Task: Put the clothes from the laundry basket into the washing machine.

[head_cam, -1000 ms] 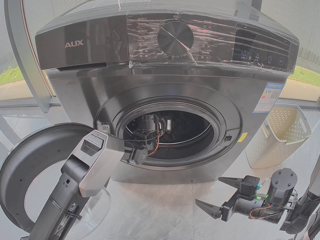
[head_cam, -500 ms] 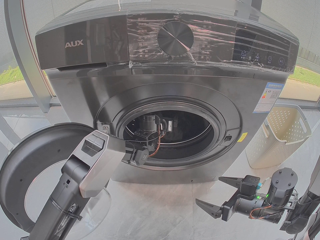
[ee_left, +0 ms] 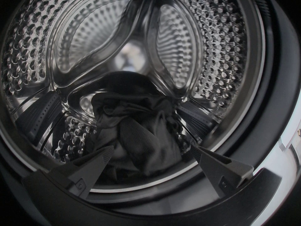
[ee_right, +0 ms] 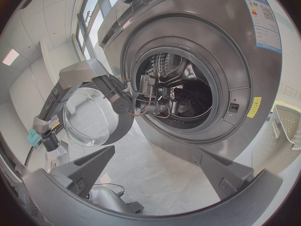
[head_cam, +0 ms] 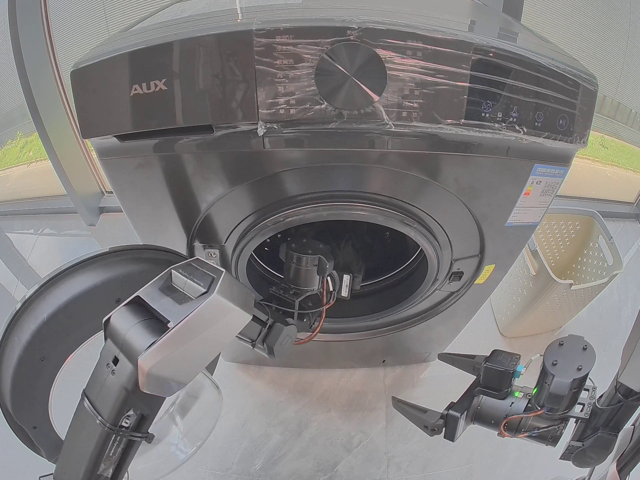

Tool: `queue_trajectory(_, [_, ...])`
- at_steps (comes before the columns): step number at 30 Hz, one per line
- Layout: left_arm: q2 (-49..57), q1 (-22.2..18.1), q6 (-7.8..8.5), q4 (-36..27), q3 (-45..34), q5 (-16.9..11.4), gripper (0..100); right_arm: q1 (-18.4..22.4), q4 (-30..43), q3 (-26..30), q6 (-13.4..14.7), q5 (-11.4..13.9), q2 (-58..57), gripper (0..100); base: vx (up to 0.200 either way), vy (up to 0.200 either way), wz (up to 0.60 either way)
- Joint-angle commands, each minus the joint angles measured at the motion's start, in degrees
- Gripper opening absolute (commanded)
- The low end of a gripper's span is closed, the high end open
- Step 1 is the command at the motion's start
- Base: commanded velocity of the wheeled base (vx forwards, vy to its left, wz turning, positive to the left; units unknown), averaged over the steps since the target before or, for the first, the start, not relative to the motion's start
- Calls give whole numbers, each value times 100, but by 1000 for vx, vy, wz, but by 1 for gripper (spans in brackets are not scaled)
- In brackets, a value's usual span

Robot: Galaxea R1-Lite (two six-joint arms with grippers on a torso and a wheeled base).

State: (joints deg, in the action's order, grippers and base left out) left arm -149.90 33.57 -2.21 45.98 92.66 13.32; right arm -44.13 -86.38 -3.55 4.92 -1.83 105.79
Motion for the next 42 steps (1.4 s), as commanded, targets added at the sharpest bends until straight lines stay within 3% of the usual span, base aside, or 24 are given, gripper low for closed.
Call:
queue_trajectory(1, [1033,343,-69,482,-1400,4,100,36,-1,12,0,-2,3,100,0,0,0])
queue_trajectory(3, [1314,457,-105,658,-1910,4,100,36,-1,30,0,7,-6,100,0,0,0])
queue_trajectory(5, [1639,633,-280,798,-2490,4,100,54,-10,30,0,7,-6,100,0,0,0])
queue_trajectory(6, [1657,651,-289,798,-2525,4,100,54,-1,30,0,-2,-6,100,0,0,0])
queue_trajectory(9, [2281,949,-570,851,-3377,4,100,62,-10,38,0,7,-6,100,0,0,0])
queue_trajectory(15, [3379,1195,-1142,869,-4186,4,100,80,7,65,8,-11,-94,100,0,0,0])
queue_trajectory(17, [3854,1213,-1203,869,-4494,4,100,133,7,82,8,-28,-173,100,0,0,0])
queue_trajectory(20, [4487,1204,-1177,860,-4986,39,100,273,34,100,0,-28,-313,100,0,0,0])
queue_trajectory(24, [4996,1134,-1194,877,-5460,390,100,484,69,188,-9,-54,-524,100,0,0,0])
queue_trajectory(28, [5286,1037,-1080,1115,-5953,522,100,730,86,188,-35,-72,-726,100,0,0,0])
queue_trajectory(36, [5858,1020,-746,1747,-6779,531,100,1715,-1,320,-62,-63,-1122,100,-75,0,0])
queue_trajectory(38, [5928,1011,-641,1756,-6893,619,100,1926,86,355,-9,-72,-1280,100,-200,0,0])
queue_trajectory(42, [6165,985,-606,1765,-7139,856,100,2304,113,355,-18,-28,-1588,100,-200,0,0])
